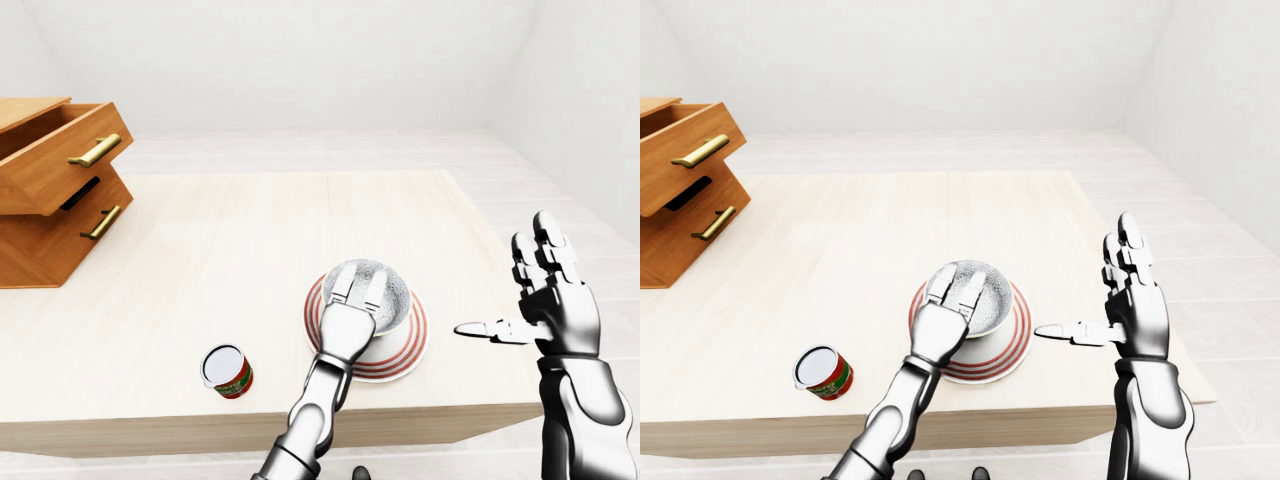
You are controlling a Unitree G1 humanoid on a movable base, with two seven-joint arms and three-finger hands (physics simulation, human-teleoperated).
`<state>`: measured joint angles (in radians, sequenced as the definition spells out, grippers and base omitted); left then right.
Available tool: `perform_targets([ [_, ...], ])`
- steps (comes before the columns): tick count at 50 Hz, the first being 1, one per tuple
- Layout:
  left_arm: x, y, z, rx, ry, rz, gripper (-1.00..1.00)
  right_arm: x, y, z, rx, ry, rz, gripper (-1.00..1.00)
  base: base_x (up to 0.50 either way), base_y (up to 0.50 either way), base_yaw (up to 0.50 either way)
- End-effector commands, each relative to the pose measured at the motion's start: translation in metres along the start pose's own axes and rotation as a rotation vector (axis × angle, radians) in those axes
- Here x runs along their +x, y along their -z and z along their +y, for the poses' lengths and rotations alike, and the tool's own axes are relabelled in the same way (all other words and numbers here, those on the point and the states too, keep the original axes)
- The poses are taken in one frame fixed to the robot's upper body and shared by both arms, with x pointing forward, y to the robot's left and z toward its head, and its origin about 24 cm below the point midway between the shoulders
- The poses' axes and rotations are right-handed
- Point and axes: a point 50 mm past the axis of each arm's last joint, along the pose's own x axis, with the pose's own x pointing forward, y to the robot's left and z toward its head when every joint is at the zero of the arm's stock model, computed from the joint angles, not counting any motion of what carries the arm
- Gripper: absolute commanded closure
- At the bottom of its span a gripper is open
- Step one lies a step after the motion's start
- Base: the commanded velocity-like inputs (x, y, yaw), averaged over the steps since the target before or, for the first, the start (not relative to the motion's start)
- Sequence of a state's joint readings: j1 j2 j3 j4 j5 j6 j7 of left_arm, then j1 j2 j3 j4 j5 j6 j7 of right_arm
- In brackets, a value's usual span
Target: Put the bowl on the plate.
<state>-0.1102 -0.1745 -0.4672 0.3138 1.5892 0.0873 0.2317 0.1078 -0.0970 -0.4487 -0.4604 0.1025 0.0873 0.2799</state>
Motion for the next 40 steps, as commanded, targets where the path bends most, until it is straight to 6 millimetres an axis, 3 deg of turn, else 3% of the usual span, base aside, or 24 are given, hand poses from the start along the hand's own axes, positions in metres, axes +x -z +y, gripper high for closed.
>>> perform_targets([
  [1,-0.008,0.003,0.003,-0.010,0.042,0.012,-1.00,0.000,0.002,-0.001,0.004,0.003,0.008,-1.00,0.00,0.00,0.00],
  [24,-0.011,0.013,0.022,-0.017,0.008,0.038,-1.00,0.000,0.000,-0.001,0.005,0.002,-0.003,-1.00,0.00,0.00,0.00],
  [39,-0.021,0.018,0.046,-0.019,-0.030,0.051,-1.00,0.000,-0.001,0.000,0.006,0.002,-0.005,-1.00,0.00,0.00,0.00],
  [40,-0.022,0.020,0.054,-0.032,-0.051,0.054,-1.00,0.000,0.000,0.000,0.005,0.001,-0.002,-1.00,0.00,0.00,0.00],
])
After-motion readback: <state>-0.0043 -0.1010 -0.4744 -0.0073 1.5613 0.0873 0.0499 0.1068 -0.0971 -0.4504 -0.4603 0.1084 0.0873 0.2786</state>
